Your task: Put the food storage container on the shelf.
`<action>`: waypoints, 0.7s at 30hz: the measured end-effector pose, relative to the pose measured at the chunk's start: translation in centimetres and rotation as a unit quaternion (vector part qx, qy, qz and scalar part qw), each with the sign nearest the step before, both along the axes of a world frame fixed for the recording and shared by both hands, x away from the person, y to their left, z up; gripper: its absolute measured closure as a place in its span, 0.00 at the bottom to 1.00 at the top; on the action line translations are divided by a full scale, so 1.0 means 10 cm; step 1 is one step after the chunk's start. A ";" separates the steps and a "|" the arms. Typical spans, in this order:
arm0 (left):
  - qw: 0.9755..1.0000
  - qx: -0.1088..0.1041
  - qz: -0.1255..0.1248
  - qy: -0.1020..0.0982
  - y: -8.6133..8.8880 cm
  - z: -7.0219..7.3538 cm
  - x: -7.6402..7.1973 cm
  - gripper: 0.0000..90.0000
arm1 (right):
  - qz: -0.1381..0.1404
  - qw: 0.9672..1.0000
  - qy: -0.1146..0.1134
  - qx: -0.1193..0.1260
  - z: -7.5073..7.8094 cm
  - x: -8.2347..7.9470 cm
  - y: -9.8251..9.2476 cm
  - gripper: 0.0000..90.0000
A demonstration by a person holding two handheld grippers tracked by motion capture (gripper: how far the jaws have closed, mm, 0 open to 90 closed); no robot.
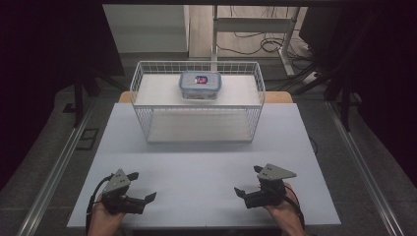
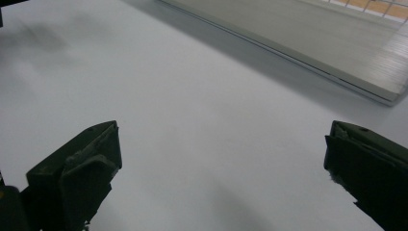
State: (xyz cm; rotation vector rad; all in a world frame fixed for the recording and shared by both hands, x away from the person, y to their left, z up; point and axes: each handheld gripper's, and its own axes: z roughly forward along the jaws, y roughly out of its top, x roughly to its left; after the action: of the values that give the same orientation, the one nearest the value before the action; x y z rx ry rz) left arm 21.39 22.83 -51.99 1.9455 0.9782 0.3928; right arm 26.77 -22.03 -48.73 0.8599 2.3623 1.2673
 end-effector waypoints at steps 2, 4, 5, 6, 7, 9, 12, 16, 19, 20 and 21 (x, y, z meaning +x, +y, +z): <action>1.000 0.004 0.005 0.000 0.03 -0.01 -0.02 0.04 | -0.003 1.000 0.000 -0.003 0.00 -0.02 -0.04 0.00; 1.000 0.007 0.009 0.000 0.05 -0.01 -0.03 0.04 | -0.008 1.000 -0.001 -0.008 0.00 -0.03 -0.08 0.00; 1.000 0.008 0.011 0.000 0.07 -0.01 -0.04 0.04 | -0.011 1.000 -0.002 -0.007 -0.01 -0.04 -0.10 0.00; 1.000 0.009 0.013 0.000 0.09 -0.01 -0.05 0.04 | -0.013 1.000 -0.003 -0.009 0.00 -0.04 -0.13 0.00; 1.000 0.010 0.015 0.001 0.10 -0.02 -0.06 0.04 | -0.017 1.000 -0.003 -0.009 -0.01 -0.05 -0.16 0.00; 1.000 0.012 0.021 0.001 0.14 -0.02 -0.08 0.04 | -0.026 1.000 -0.002 -0.011 -0.01 -0.07 -0.21 0.00; 1.000 0.012 0.027 0.002 0.18 -0.04 -0.10 0.04 | -0.034 0.999 -0.001 -0.012 -0.03 -0.09 -0.28 0.00; 0.999 0.014 0.034 0.007 0.24 -0.06 -0.13 0.04 | -0.048 0.999 0.002 -0.017 -0.05 -0.12 -0.38 0.00; 0.999 0.015 0.038 0.013 0.27 -0.08 -0.14 0.04 | -0.057 0.998 0.004 -0.022 -0.08 -0.14 -0.44 0.00; 0.999 0.016 0.039 0.015 0.28 -0.09 -0.15 0.04 | -0.061 0.998 0.008 -0.025 -0.08 -0.15 -0.46 0.00; 0.999 0.015 0.040 0.017 0.30 -0.10 -0.15 0.04 | -0.064 0.998 0.009 -0.027 -0.10 -0.16 -0.48 0.00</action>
State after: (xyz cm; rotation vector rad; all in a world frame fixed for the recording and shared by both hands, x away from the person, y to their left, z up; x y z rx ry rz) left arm 19.84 25.78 -53.02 1.9503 1.0812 0.4232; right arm 25.14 -26.79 -49.68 0.9912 2.3032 1.1465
